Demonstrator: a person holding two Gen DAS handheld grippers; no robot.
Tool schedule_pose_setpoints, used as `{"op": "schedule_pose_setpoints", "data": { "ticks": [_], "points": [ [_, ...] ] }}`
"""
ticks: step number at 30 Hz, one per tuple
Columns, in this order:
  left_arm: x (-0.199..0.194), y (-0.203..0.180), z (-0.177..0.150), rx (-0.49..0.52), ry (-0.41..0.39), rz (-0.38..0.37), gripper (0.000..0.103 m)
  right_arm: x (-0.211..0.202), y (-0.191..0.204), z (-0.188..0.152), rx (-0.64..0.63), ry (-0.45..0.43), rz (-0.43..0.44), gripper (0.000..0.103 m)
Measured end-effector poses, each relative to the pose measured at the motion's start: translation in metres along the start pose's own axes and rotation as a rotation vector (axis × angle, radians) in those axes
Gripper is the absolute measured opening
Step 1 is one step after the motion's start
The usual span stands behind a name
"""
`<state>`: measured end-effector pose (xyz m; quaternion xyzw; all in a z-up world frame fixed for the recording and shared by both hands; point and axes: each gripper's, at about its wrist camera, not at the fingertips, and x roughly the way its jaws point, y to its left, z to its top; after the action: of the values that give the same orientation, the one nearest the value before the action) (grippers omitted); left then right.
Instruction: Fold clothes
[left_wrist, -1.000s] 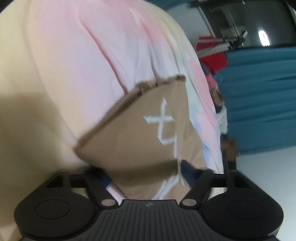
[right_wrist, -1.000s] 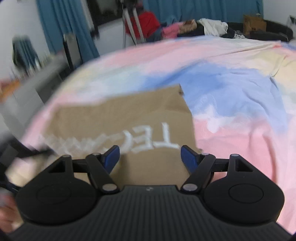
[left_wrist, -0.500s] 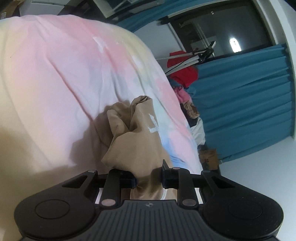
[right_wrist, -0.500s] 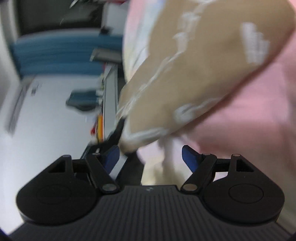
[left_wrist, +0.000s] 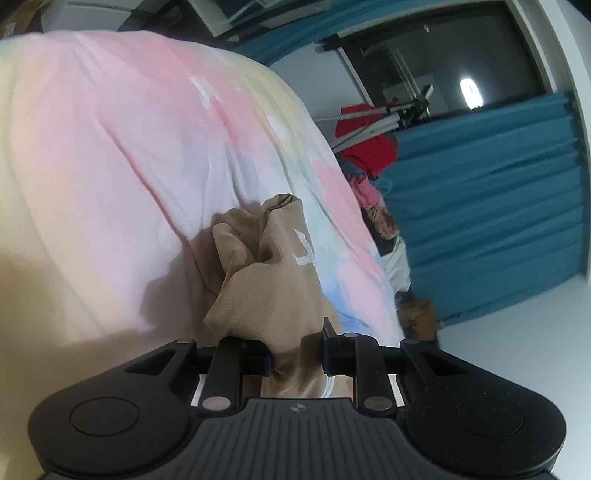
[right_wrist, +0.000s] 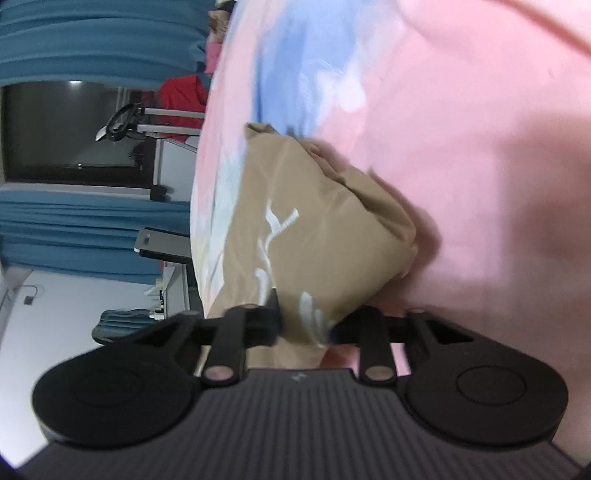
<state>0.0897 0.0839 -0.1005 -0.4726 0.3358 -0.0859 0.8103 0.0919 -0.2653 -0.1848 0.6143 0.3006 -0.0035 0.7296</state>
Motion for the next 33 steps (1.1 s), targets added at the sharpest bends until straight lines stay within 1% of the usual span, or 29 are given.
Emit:
{"op": "schedule_pose_setpoints", "data": {
  "ticks": [2, 4, 7, 10, 12, 14, 19, 22, 25, 27, 29, 31, 32, 33],
  "points": [
    [-0.008, -0.007, 0.005, 0.029, 0.022, 0.009, 0.023, -0.015, 0.009, 0.001, -0.015, -0.022, 0.024, 0.018],
    [-0.014, -0.021, 0.011, 0.043, 0.038, 0.002, 0.023, -0.030, 0.022, 0.001, -0.032, -0.038, 0.058, 0.017],
    [-0.016, -0.043, 0.016, 0.005, 0.062, -0.044, 0.023, -0.052, 0.044, 0.015, -0.042, -0.066, 0.102, 0.017],
    [0.002, -0.073, 0.017, -0.011, 0.101, -0.073, 0.023, -0.070, 0.064, 0.040, -0.040, -0.108, 0.131, 0.017],
    [0.028, -0.100, 0.015, -0.006, 0.137, -0.066, 0.023, -0.079, 0.074, 0.063, -0.037, -0.145, 0.137, 0.017],
    [0.063, -0.130, 0.012, 0.005, 0.177, -0.066, 0.023, -0.086, 0.081, 0.092, -0.039, -0.188, 0.127, 0.017],
    [0.173, -0.217, -0.006, 0.059, 0.274, -0.089, 0.023, -0.092, 0.104, 0.192, -0.076, -0.317, 0.078, 0.017],
    [0.241, -0.267, -0.015, 0.091, 0.320, -0.126, 0.023, -0.091, 0.118, 0.258, -0.116, -0.395, 0.032, 0.017],
    [0.301, -0.305, -0.023, 0.131, 0.323, -0.189, 0.023, -0.084, 0.130, 0.309, -0.171, -0.469, 0.015, 0.017],
    [0.330, -0.316, -0.031, 0.170, 0.324, -0.218, 0.023, -0.081, 0.130, 0.331, -0.209, -0.518, 0.005, 0.017],
    [0.356, -0.323, -0.043, 0.220, 0.325, -0.238, 0.023, -0.076, 0.120, 0.344, -0.237, -0.553, -0.018, 0.017],
    [0.372, -0.315, -0.057, 0.296, 0.340, -0.226, 0.023, -0.064, 0.101, 0.349, -0.236, -0.559, -0.060, 0.017],
    [0.379, -0.308, -0.064, 0.338, 0.349, -0.238, 0.023, -0.059, 0.087, 0.350, -0.223, -0.546, -0.088, 0.017],
    [0.386, -0.298, -0.070, 0.370, 0.365, -0.223, 0.023, -0.053, 0.072, 0.348, -0.207, -0.528, -0.114, 0.017]
  ]
}}
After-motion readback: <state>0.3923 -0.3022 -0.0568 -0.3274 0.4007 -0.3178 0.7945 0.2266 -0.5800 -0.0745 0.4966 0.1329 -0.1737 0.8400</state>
